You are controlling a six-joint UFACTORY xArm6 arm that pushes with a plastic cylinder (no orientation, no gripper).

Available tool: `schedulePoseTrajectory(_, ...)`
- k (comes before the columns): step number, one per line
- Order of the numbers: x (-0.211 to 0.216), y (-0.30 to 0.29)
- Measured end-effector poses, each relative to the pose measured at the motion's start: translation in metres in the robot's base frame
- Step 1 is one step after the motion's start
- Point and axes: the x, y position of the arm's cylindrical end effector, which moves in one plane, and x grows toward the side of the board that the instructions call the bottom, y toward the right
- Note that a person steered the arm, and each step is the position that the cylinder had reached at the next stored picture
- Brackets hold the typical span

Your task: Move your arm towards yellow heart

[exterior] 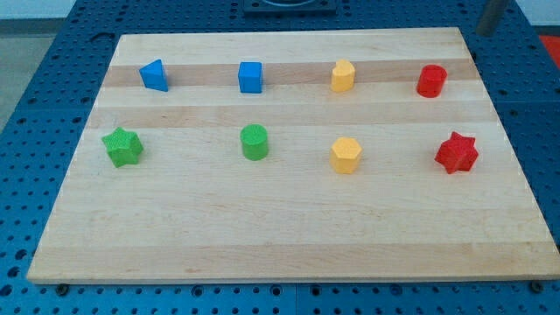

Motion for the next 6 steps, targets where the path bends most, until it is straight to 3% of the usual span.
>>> schedulePoseTrajectory(1,0.003,-0.021)
schedulePoseTrajectory(3,0.065,-0.126)
schedulePoseTrajectory(6,0.066,-0.157)
